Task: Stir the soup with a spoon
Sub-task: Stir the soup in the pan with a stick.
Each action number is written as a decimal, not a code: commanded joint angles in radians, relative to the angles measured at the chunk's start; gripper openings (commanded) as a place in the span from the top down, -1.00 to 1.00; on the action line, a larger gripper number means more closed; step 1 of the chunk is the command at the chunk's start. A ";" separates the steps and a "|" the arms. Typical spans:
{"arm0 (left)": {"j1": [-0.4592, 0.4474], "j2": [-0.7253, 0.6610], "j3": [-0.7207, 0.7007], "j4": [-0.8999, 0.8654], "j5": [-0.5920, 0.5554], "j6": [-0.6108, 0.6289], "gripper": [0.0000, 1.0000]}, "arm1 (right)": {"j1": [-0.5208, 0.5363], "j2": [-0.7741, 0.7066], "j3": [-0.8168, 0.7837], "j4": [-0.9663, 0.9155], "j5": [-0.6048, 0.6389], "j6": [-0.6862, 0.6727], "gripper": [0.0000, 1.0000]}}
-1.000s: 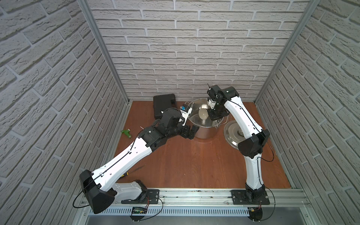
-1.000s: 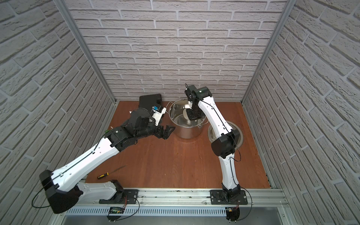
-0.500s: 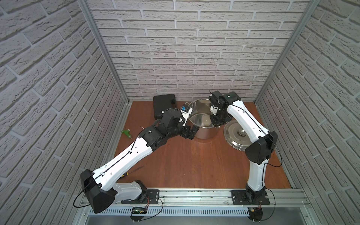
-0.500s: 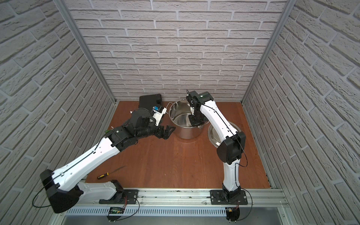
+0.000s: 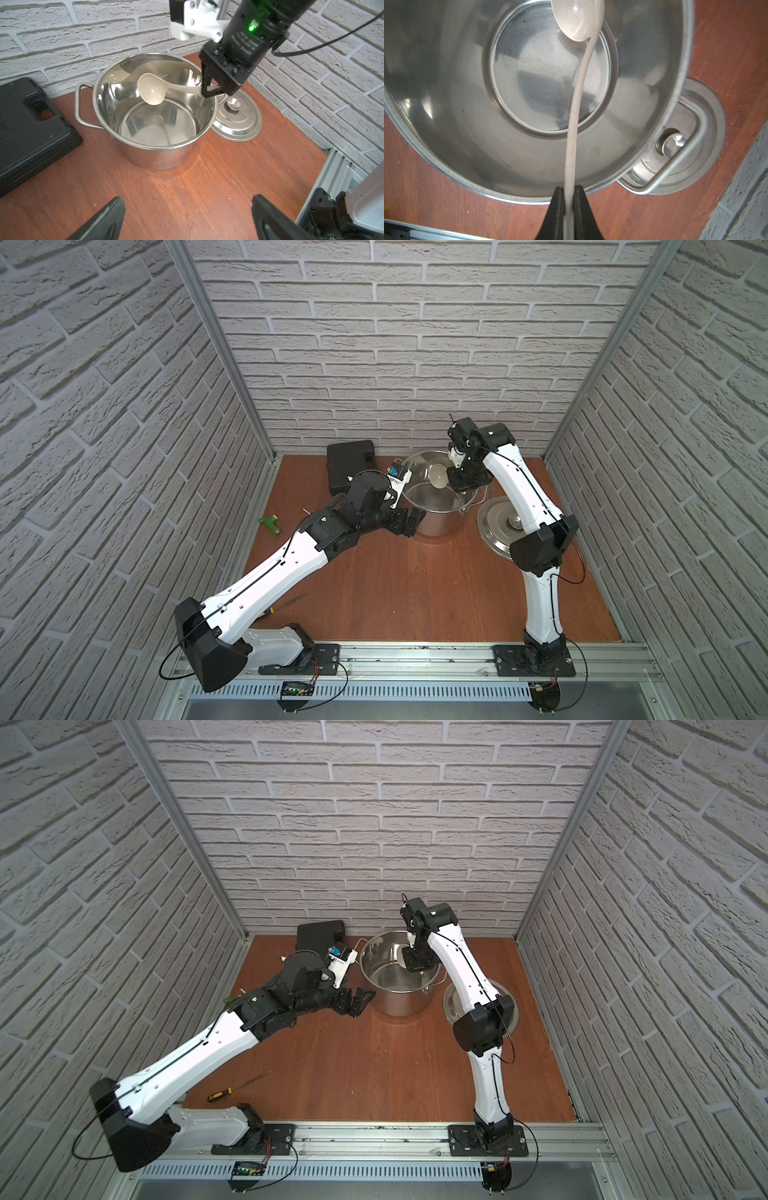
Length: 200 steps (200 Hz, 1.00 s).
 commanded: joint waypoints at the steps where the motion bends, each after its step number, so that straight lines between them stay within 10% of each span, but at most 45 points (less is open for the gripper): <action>1: -0.006 0.004 0.003 0.045 -0.004 -0.001 -0.97 | 0.047 -0.004 0.023 -0.014 -0.035 0.013 0.95; 110: -0.007 0.017 0.013 0.050 0.011 -0.004 -0.97 | 0.002 -0.258 -0.341 0.061 0.047 -0.003 0.96; 200: -0.008 -0.023 -0.013 0.044 -0.003 -0.003 -0.97 | -0.003 -0.038 -0.011 -0.017 -0.009 -0.005 0.95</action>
